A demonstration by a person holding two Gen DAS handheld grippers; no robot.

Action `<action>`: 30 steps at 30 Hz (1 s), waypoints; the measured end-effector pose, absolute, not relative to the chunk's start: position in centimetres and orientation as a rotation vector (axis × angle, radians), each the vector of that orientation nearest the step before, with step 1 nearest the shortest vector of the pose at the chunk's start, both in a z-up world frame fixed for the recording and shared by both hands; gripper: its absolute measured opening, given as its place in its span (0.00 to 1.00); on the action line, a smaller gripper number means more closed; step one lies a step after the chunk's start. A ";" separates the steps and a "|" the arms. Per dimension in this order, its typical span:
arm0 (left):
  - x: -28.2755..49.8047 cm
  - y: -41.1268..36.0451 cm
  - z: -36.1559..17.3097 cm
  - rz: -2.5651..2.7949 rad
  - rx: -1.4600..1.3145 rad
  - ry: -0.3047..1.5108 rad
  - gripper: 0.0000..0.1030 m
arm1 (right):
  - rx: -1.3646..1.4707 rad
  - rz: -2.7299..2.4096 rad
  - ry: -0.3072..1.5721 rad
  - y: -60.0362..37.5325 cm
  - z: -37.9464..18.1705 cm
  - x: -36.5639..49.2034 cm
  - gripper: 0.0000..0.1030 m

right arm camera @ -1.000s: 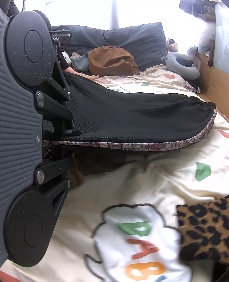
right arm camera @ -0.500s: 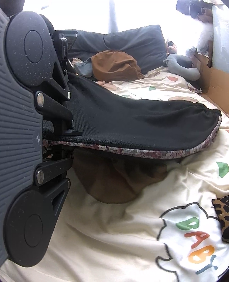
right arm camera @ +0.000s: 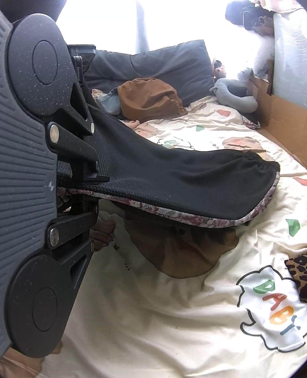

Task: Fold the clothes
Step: 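Lower the held shorts onto the duvet with both grippers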

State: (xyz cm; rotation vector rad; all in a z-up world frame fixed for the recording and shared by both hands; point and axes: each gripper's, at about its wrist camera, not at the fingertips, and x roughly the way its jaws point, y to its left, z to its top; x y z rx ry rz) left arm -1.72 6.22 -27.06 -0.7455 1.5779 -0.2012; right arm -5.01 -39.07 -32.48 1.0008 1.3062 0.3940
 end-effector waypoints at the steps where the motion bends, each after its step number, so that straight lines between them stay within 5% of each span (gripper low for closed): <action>1: -1.7 6.3 -26.8 -0.202 -0.749 1.577 0.03 | 0.998 0.393 1.305 -39.0 -32.1 -5.1 0.02; 30: 6.0 7.3 -27.6 -0.231 -0.755 1.516 0.03 | 0.935 0.412 1.263 -37.8 -30.0 1.3 0.02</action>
